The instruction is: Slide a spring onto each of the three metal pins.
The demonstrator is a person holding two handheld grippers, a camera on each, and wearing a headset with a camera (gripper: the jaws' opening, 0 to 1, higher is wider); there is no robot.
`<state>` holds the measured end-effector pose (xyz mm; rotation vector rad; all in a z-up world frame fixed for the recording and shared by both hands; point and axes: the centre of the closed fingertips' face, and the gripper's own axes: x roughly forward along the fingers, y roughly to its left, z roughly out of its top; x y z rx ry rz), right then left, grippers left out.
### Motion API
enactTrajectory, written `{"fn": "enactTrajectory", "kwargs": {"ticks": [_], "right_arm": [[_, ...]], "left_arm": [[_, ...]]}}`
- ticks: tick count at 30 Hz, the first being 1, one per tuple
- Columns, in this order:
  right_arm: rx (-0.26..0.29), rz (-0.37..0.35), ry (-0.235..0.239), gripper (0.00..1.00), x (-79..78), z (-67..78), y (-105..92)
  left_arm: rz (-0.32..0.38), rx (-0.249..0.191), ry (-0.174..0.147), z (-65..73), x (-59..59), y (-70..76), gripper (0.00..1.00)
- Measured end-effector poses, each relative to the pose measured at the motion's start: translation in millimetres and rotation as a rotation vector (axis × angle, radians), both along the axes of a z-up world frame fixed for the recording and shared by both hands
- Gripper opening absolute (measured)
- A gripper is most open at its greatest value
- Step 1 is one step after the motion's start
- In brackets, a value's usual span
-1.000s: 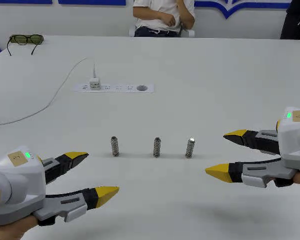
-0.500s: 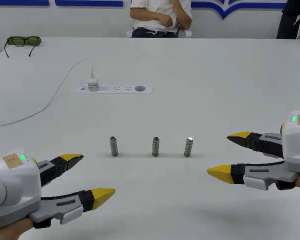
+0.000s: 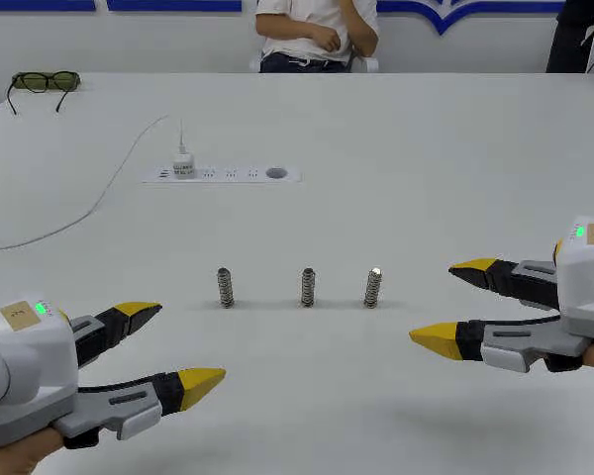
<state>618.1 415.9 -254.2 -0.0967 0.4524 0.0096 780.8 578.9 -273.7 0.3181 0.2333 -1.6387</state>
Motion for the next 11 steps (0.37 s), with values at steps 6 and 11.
{"fn": "enactTrajectory", "kwargs": {"ticks": [6,11], "right_arm": [[-0.001,-0.002,-0.004,0.61,-0.1,1.2,0.9],[0.000,-0.006,-0.007,0.61,-0.4,1.8,0.2]], "left_arm": [[0.002,0.000,-0.002,1.3,0.1,-0.1,0.66],[0.001,-0.004,-0.003,2.6,-0.3,-0.8,0.66]]}}
